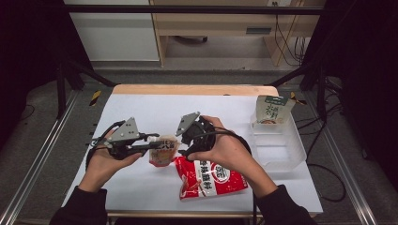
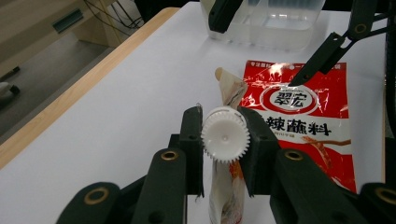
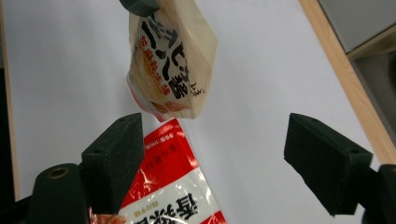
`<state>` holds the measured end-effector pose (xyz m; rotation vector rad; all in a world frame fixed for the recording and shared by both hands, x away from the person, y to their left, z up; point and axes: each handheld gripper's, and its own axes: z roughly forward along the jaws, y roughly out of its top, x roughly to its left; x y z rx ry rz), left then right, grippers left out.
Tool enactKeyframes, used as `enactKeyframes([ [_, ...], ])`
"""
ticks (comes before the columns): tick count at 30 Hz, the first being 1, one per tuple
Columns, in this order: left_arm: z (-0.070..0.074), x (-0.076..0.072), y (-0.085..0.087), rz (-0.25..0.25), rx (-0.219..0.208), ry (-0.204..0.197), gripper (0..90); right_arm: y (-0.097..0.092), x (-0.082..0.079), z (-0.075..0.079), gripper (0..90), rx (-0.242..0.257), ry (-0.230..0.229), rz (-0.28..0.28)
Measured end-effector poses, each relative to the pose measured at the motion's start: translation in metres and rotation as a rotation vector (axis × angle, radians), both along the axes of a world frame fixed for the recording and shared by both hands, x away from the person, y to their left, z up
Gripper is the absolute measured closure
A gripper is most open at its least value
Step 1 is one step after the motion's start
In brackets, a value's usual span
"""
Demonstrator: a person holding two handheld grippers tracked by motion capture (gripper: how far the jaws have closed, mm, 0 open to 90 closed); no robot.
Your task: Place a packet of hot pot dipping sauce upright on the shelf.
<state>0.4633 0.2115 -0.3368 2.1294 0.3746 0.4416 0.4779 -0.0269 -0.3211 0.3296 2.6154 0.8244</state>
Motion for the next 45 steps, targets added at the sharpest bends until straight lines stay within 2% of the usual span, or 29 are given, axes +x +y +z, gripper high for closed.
enactKeyframes([
  [3,0.000,0.000,-0.004,-0.010,-0.006,-0.003,73.2,-0.001,0.003,0.005,23.0,-0.019,0.008,0.001],
  [5,-0.001,0.000,-0.007,-0.023,-0.006,-0.002,73.2,0.001,0.007,0.010,28.2,-0.034,0.023,0.017],
  [7,-0.002,0.000,-0.009,-0.019,-0.007,0.000,73.2,0.003,0.010,0.011,32.7,-0.060,0.064,0.019],
  [9,-0.003,0.001,-0.009,-0.022,-0.001,0.000,73.2,0.005,0.011,0.012,33.5,-0.079,0.070,0.025],
  [11,-0.005,0.000,-0.009,-0.017,-0.011,0.005,73.2,0.009,0.015,0.014,39.0,-0.102,0.075,0.038],
  [15,-0.006,0.000,-0.008,-0.023,-0.002,0.002,73.1,0.014,0.017,0.013,42.2,-0.109,0.088,0.042],
  [17,-0.006,0.000,-0.008,-0.025,-0.006,0.005,73.1,0.019,0.019,0.008,46.7,-0.133,0.102,0.044],
  [23,-0.005,-0.001,-0.008,-0.029,-0.026,0.005,73.1,0.027,0.020,0.004,56.1,-0.126,0.132,0.074],
  [28,-0.005,-0.001,-0.007,-0.021,-0.024,0.004,73.1,0.029,0.020,0.003,62.9,-0.132,0.130,0.074],
  [29,-0.006,-0.001,-0.007,-0.017,-0.027,0.007,73.1,0.030,0.021,0.001,66.6,-0.139,0.148,0.060],
  [31,-0.006,0.000,-0.006,-0.021,-0.027,0.006,73.1,0.032,0.021,0.000,67.9,-0.128,0.154,0.059],
  [36,-0.006,-0.001,-0.007,-0.025,-0.033,0.004,73.1,0.037,0.022,-0.002,69.1,-0.133,0.164,0.073],
  [40,-0.007,0.000,-0.005,-0.016,-0.032,0.011,73.0,0.041,0.023,-0.004,78.2,-0.137,0.164,0.073],
  [45,-0.009,0.002,-0.004,-0.011,-0.038,0.017,72.9,0.042,0.021,-0.004,83.5,-0.141,0.162,0.069],
])
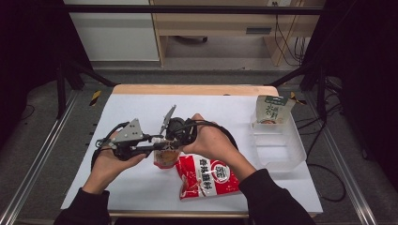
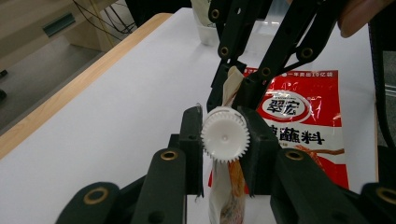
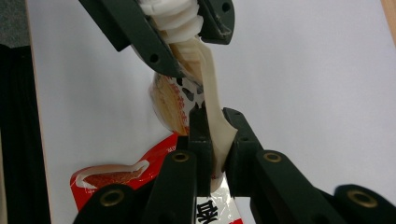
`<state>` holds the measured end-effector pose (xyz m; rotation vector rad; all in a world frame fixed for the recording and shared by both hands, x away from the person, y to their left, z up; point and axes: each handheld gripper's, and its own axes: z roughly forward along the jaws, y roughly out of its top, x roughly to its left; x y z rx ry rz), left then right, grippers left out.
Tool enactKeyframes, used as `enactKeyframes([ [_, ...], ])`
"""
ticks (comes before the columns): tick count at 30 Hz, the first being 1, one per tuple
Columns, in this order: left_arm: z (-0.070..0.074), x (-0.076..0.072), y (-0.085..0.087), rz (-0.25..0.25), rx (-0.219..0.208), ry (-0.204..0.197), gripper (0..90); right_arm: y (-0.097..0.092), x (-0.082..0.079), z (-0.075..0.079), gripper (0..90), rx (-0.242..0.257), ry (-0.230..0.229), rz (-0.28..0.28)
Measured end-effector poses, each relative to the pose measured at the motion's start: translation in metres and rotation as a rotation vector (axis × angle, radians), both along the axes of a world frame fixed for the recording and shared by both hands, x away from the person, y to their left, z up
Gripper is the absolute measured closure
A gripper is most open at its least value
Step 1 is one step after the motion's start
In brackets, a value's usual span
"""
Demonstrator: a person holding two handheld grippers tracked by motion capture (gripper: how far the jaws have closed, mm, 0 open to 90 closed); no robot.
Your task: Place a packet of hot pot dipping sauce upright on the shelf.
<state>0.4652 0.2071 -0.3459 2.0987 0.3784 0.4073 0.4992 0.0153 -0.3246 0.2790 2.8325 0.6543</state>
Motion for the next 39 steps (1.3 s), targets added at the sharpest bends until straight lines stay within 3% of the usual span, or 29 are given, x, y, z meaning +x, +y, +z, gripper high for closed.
enactKeyframes([
  [6,-0.001,0.002,0.003,0.011,-0.022,0.015,72.4,-0.001,0.000,0.004,85.3,0.018,-0.019,-0.010],
  [15,0.002,0.001,0.008,0.027,-0.068,-0.002,67.6,-0.001,-0.001,0.015,86.4,0.016,-0.043,-0.003],
  [17,0.004,0.002,0.011,0.036,-0.098,0.002,59.6,-0.005,0.001,0.019,86.5,0.020,-0.048,-0.004],
  [21,0.004,0.002,0.013,0.048,-0.106,0.005,45.7,-0.012,0.004,0.024,86.5,0.018,-0.057,-0.016],
  [25,0.004,0.004,0.016,0.060,-0.129,0.021,39.7,-0.023,0.006,0.030,86.5,0.030,-0.059,-0.031],
  [30,0.003,0.005,0.019,0.086,-0.130,0.009,29.5,-0.036,0.007,0.036,86.4,0.041,-0.066,-0.044],
  [34,-0.005,0.009,0.021,0.135,-0.131,0.010,16.7,-0.052,0.007,0.042,86.5,0.055,-0.094,-0.066],
  [39,-0.014,0.012,0.025,0.180,-0.155,0.011,13.1,-0.068,0.004,0.047,86.4,0.067,-0.109,-0.082],
])
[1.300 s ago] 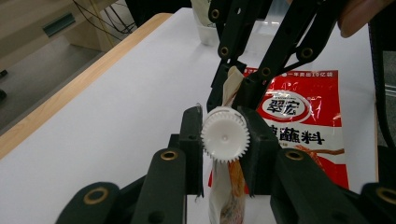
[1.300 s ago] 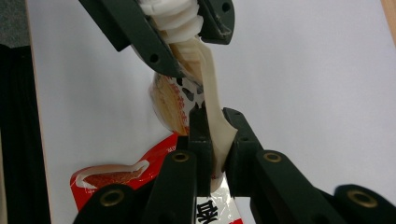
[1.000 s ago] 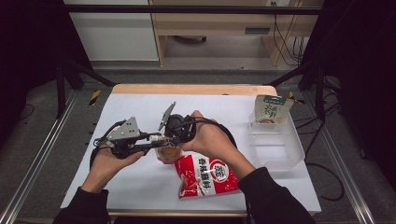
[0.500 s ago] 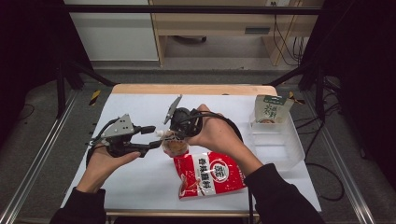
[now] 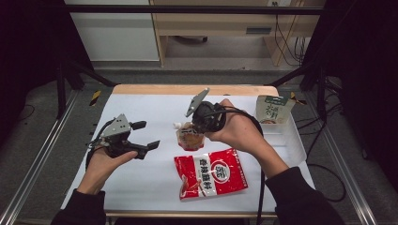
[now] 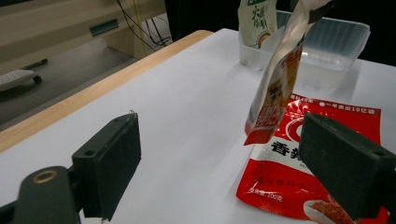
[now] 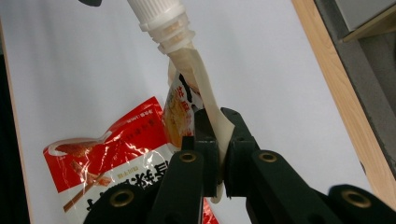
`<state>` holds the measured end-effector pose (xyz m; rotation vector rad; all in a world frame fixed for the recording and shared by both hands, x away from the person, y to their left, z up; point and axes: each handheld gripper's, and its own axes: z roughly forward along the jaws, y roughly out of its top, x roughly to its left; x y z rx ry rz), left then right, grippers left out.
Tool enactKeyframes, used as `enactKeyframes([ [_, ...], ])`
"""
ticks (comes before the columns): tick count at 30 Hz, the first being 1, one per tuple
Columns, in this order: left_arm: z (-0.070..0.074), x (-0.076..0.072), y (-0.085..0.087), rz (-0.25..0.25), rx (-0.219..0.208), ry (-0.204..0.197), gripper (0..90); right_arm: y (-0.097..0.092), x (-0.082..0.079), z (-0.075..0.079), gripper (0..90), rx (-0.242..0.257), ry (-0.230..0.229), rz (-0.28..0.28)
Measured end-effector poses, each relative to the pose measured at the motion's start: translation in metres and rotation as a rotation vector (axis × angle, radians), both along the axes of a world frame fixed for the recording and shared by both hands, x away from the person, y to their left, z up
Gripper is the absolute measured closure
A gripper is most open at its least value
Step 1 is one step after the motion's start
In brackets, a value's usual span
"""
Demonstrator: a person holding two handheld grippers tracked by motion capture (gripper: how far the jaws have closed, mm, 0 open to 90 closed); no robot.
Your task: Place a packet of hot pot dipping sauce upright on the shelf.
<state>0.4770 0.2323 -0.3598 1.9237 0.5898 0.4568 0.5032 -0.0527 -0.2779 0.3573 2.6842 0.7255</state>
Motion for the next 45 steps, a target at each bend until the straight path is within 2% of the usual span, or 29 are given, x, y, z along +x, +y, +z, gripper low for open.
enactKeyframes([
  [7,-0.013,0.002,0.004,0.032,-0.011,0.029,11.8,-0.021,0.001,0.006,86.2,0.005,0.005,-0.017],
  [9,-0.023,0.002,0.003,0.034,0.023,0.046,11.6,-0.027,0.002,0.008,86.2,0.001,0.001,-0.017],
  [10,-0.023,0.002,0.003,0.034,0.023,0.046,11.5,-0.027,0.002,0.008,86.2,0.001,0.001,-0.017],
  [11,-0.028,0.001,0.005,0.041,0.050,0.041,11.1,-0.033,0.002,0.011,86.1,-0.005,-0.009,-0.027],
  [14,-0.034,0.001,0.007,0.050,0.063,0.042,10.2,-0.045,0.001,0.019,86.0,-0.013,-0.028,-0.041],
  [15,-0.040,0.002,0.010,0.054,0.066,0.051,10.0,-0.050,0.001,0.022,86.0,-0.011,-0.033,-0.045],
  [19,-0.048,0.005,0.020,0.074,0.043,0.063,10.0,-0.067,0.000,0.030,85.9,-0.014,-0.044,-0.071],
  [24,-0.054,0.006,0.029,0.098,0.033,0.067,10.2,-0.090,-0.003,0.032,85.8,-0.017,-0.050,-0.097],
  [31,-0.065,0.012,0.039,0.135,0.041,0.095,10.2,-0.115,-0.006,0.035,85.8,-0.009,-0.062,-0.122],
  [37,-0.071,0.014,0.046,0.155,0.045,0.112,10.2,-0.132,-0.003,0.041,85.8,0.006,-0.067,-0.158],
  [40,-0.071,0.015,0.048,0.163,0.047,0.114,10.2,-0.139,-0.001,0.043,85.8,-0.007,-0.076,-0.163],
  [45,-0.070,0.016,0.061,0.190,0.015,0.119,10.2,-0.158,0.002,0.046,85.9,-0.014,-0.091,-0.201],
])
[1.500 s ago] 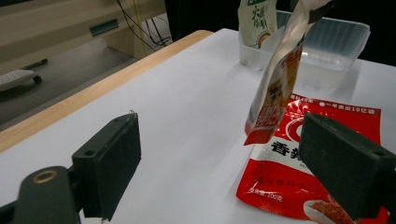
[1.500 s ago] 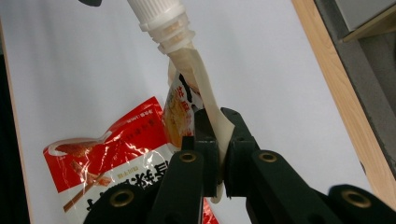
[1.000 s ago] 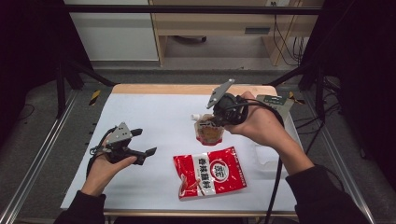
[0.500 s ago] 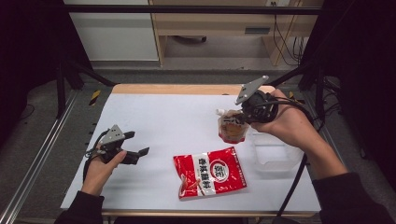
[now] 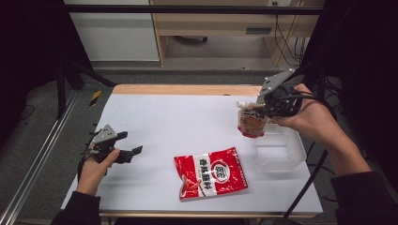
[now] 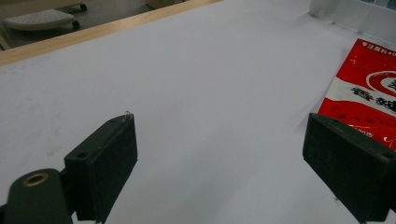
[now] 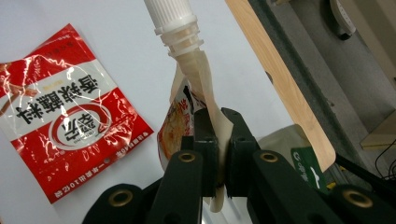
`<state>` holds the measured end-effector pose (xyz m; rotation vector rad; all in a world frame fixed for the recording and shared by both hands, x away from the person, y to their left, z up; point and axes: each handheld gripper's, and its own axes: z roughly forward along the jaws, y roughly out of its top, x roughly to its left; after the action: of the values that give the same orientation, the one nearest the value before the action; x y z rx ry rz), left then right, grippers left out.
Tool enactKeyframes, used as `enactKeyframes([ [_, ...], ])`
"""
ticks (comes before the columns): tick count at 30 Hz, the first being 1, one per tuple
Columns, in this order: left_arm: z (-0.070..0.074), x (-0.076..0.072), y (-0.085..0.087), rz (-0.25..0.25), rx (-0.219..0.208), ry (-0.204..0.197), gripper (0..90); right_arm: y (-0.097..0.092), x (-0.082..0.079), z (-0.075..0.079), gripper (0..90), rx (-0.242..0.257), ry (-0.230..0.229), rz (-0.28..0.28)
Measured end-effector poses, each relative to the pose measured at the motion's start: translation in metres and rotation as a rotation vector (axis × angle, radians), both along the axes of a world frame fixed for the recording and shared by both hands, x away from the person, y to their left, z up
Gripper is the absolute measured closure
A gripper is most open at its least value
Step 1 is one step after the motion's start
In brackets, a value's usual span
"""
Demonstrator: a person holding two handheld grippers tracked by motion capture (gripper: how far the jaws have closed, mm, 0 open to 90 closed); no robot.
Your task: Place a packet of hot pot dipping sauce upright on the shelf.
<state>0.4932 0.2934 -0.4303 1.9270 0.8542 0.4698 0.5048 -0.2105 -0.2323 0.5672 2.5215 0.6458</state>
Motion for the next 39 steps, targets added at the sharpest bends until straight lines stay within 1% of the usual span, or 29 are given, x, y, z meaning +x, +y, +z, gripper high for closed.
enactKeyframes([
  [2,0.000,0.000,0.001,0.002,0.000,0.001,10.2,-0.003,0.001,0.000,85.8,0.001,0.001,-0.004],
  [3,-0.001,0.001,0.002,0.004,-0.004,0.001,10.2,-0.009,0.003,0.000,85.9,0.005,-0.003,-0.018],
  [6,-0.003,0.001,0.002,0.002,-0.010,0.009,10.2,-0.018,0.007,0.000,85.9,0.007,-0.003,-0.029],
  [9,-0.005,0.002,0.001,0.000,-0.001,0.015,10.2,-0.022,0.009,0.000,85.8,0.008,-0.003,-0.033],
  [10,-0.006,0.002,0.001,0.000,0.000,0.018,10.2,-0.026,0.012,0.000,85.8,0.003,-0.006,-0.037],
  [11,-0.007,0.001,0.000,-0.001,0.010,0.022,10.2,-0.028,0.014,0.000,85.8,0.004,-0.008,-0.041],
  [12,-0.007,0.001,-0.001,-0.004,0.014,0.021,10.2,-0.030,0.015,0.000,85.8,0.002,-0.005,-0.045],
  [16,-0.003,-0.001,-0.004,-0.007,0.008,0.007,10.2,-0.037,0.017,0.000,85.9,0.000,-0.014,-0.059],
  [19,-0.002,-0.003,-0.005,-0.011,0.002,-0.005,10.2,-0.042,0.018,0.002,85.9,-0.018,-0.022,-0.059],
  [22,-0.002,-0.004,-0.006,-0.012,0.004,-0.005,10.2,-0.049,0.021,0.002,85.9,-0.015,-0.022,-0.066],
  [27,-0.004,-0.004,-0.006,-0.010,0.000,-0.003,10.2,-0.055,0.025,-0.005,85.9,-0.018,-0.019,-0.063],
  [28,-0.004,-0.005,-0.006,-0.011,0.005,-0.006,10.2,-0.057,0.029,-0.010,86.0,-0.018,-0.016,-0.061],
  [31,-0.005,-0.006,-0.007,-0.011,0.013,-0.006,10.2,-0.061,0.035,-0.017,86.0,-0.018,-0.010,-0.049],
  [35,-0.008,-0.007,-0.008,-0.008,0.029,-0.003,10.2,-0.066,0.043,-0.031,86.0,-0.006,-0.001,-0.037],
  [36,-0.008,-0.007,-0.008,-0.008,0.029,-0.003,10.2,-0.066,0.043,-0.031,86.0,-0.006,-0.001,-0.037],
  [38,-0.011,-0.007,-0.009,0.003,0.041,0.001,10.2,-0.069,0.048,-0.039,86.0,-0.007,0.002,-0.018],
  [39,-0.011,-0.007,-0.009,0.003,0.041,0.001,10.2,-0.069,0.048,-0.039,86.0,-0.007,0.002,-0.018],
])
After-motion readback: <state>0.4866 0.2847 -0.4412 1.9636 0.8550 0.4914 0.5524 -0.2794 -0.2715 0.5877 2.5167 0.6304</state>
